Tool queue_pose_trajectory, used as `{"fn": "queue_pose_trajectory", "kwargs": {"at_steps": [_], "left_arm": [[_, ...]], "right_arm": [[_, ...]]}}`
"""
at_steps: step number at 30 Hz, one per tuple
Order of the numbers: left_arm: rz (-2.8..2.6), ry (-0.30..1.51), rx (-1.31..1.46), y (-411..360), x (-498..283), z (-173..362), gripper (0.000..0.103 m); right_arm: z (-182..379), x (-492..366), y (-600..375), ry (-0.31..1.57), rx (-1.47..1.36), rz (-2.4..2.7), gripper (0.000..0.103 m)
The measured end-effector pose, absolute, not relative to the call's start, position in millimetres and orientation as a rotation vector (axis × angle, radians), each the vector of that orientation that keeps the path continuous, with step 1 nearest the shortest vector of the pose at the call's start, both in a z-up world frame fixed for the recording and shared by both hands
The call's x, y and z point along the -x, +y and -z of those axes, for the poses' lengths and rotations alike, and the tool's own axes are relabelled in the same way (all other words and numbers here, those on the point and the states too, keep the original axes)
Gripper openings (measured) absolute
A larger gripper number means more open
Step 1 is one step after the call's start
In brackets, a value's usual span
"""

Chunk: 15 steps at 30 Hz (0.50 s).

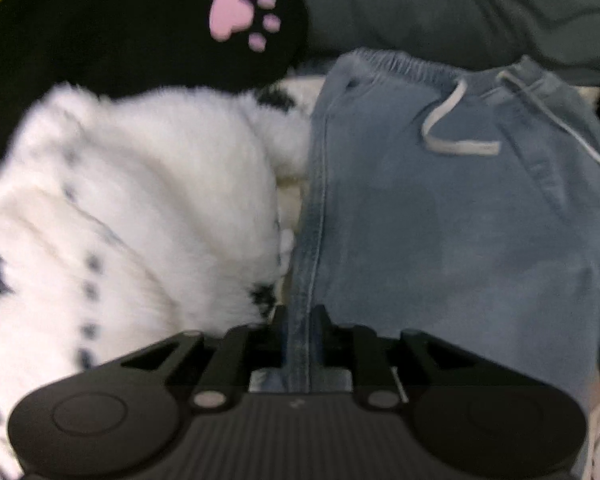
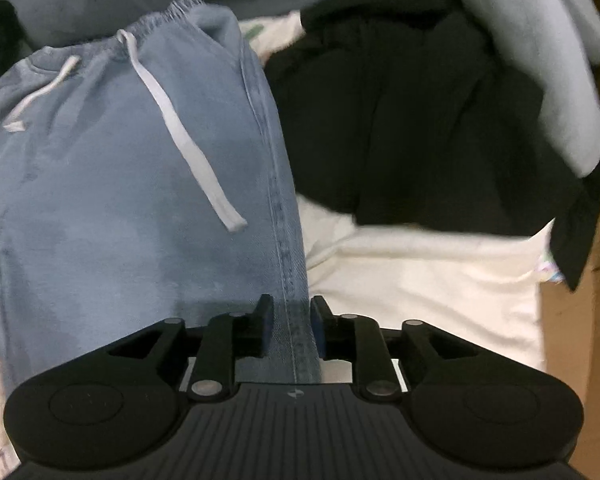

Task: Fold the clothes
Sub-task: 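Open both tools and release the waistband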

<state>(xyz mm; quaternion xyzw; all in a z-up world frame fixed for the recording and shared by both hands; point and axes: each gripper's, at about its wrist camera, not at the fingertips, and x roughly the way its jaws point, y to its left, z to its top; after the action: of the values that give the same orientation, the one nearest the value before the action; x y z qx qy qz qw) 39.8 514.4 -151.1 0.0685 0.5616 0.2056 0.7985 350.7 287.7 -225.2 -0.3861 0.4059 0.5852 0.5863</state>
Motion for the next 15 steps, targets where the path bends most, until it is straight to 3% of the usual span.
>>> {"fn": "queue_pose_trajectory", "kwargs": {"at_steps": [4,7,15], "left_arm": [[-0.366,1.124,-0.086,506.3,-52.0,116.8,0.016],[-0.320,1.079,-0.062,502.3,-74.2,120.0,0.018],[-0.414,1.086,-0.082,520.8,-119.3,184.8,0.017]], "right_arm": [[183.7,-354.3,290.8,0.919,0.864,-1.416,0.039],[171.7,-350.9,300.2,0.872,0.810,-1.462,0.040],[199.3,-339.8,338.7,0.818,0.629,-1.544,0.040]]}}
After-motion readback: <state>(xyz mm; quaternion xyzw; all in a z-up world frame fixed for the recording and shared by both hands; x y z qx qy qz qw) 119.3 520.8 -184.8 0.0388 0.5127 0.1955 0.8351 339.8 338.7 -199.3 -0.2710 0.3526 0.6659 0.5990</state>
